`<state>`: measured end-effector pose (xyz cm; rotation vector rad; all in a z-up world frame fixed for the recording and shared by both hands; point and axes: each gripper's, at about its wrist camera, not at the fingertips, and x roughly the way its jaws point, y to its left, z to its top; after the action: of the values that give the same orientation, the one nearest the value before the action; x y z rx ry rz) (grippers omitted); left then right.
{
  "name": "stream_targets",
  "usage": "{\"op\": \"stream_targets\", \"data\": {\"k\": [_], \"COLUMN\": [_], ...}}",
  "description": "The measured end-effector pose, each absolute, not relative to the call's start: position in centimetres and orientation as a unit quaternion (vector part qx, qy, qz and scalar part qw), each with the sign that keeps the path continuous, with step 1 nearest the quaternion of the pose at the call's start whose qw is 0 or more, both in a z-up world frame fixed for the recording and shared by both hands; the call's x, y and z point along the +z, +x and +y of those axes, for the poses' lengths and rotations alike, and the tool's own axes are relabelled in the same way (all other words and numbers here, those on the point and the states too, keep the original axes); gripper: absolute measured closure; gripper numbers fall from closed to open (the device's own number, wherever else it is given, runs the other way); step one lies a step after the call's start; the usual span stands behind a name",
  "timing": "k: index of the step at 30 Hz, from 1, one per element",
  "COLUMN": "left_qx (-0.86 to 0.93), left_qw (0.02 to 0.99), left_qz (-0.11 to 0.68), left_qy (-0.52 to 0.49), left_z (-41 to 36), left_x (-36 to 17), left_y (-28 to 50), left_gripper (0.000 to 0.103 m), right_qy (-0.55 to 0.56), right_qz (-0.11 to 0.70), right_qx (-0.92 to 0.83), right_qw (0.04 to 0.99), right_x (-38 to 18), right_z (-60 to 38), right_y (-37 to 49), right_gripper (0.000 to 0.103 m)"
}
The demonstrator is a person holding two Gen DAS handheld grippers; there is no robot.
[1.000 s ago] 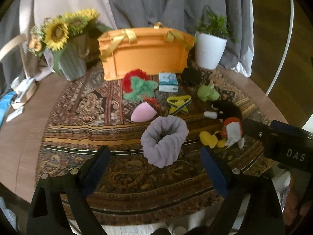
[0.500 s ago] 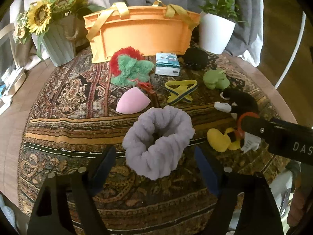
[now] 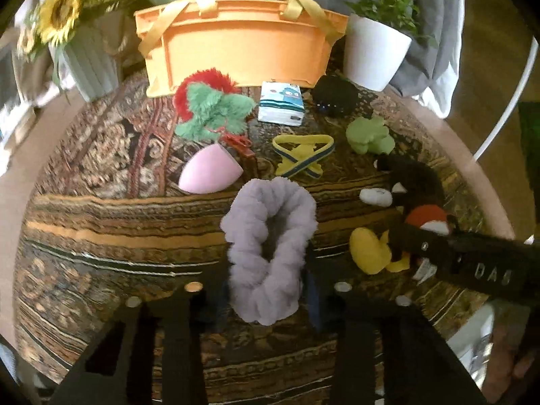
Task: Organize soft objects
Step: 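Grasp the lavender scrunchie with the left tool while the right tool grasps the Mickey plush, then lift the scrunchie and Mickey plush with both tools and carry them over the orange crate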
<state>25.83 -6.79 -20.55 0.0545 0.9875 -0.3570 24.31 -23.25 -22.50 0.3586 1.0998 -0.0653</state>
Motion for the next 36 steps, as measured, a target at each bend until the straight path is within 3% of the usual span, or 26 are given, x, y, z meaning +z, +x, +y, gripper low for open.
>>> {"op": "stream_targets", "data": {"k": [11,36], "left_qx": [-0.169,-0.15], "left_qw": [0.868,0.936], "left_qz": [0.467,0.318], "left_qy": [-0.006,-0.018], "left_z": [-6.9,-5.4], "left_x": [-19.4,-8.0], "left_y": [25.8,26.6], "left_gripper": [0.076,0.076], "right_qy": [0.141,0.106], "right_qz": [0.491,0.327], "right_qx": [-0.016,0.016], "right_qw": [0.859,0.939], "right_x": [-20.3,-9.3], "right_z": [-23.1,-21.8], "right_y": [23.7,25.0], "right_gripper": [0.051,0.052]}}
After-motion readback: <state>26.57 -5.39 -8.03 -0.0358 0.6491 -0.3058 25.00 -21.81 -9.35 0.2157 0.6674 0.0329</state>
